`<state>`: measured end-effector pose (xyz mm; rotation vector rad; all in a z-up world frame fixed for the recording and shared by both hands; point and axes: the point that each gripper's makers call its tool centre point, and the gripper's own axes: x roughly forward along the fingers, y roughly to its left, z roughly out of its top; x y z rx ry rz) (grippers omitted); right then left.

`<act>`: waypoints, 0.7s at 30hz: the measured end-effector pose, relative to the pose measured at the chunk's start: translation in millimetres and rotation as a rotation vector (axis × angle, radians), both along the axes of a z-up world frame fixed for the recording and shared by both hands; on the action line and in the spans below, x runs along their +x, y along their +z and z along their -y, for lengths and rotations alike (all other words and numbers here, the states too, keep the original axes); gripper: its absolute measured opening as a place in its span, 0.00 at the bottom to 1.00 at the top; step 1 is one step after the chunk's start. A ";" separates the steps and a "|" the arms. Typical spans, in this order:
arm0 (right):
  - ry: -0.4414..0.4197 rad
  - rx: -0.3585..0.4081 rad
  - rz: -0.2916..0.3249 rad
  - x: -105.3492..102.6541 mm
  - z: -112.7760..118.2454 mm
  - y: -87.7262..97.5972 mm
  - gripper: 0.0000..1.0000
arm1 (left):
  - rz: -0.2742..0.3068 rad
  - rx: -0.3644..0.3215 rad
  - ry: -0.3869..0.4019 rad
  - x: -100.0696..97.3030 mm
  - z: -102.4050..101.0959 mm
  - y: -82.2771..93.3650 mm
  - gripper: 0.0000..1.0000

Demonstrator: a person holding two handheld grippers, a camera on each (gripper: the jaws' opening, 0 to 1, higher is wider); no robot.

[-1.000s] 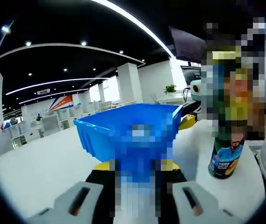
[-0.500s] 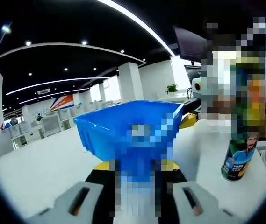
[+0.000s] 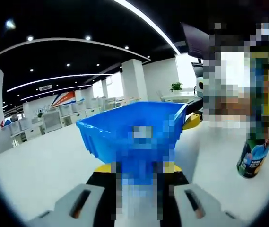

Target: Open the lid of the chip container on the table, take out the chips, place them into the box in front of the container, and close the lid

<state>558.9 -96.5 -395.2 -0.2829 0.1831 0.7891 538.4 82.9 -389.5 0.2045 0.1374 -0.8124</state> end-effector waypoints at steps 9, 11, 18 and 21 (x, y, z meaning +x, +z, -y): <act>-0.009 -0.033 -0.063 12.1 -6.0 -37.2 0.34 | -0.045 0.075 0.023 15.7 -6.1 -35.3 0.30; -0.006 -0.017 -0.064 11.9 -5.1 -35.7 0.34 | -0.051 0.057 0.025 16.5 -5.6 -32.3 0.30; 0.001 -0.021 -0.062 10.1 -7.0 -34.0 0.34 | -0.045 0.059 0.030 19.6 -7.2 -30.9 0.30; 0.003 -0.048 -0.045 11.4 -6.8 -35.8 0.36 | -0.051 0.056 0.032 20.0 -7.4 -30.5 0.31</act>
